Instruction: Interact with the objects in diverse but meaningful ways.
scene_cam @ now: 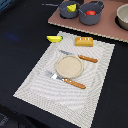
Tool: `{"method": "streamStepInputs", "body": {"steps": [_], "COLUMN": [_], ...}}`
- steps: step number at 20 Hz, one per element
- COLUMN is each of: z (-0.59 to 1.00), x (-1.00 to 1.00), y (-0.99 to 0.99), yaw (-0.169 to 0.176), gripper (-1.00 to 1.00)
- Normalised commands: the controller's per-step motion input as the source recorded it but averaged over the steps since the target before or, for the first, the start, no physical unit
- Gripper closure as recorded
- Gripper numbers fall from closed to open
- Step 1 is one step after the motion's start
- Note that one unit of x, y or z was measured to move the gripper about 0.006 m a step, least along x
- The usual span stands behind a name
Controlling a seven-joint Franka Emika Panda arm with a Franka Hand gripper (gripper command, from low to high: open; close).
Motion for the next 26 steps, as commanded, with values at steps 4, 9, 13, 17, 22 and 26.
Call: {"method": "streamStepInputs", "body": {"steps": [4,9,13,17,22,26], "z": [0.5,0.29,0.12,0.02,-0.03,-0.12], "x": [0.46,0.31,0.22,0.19,0.17,0.14], "y": [-0.79,-0.82,-0.81,-0.72,-0.66,-0.63], "yaw": [-0.046,-0.053,-0.058,-0.062,-0.069,-0.054], "gripper": [-1.0,-1.0,-1.0,-1.0,-1.0,-1.0]}}
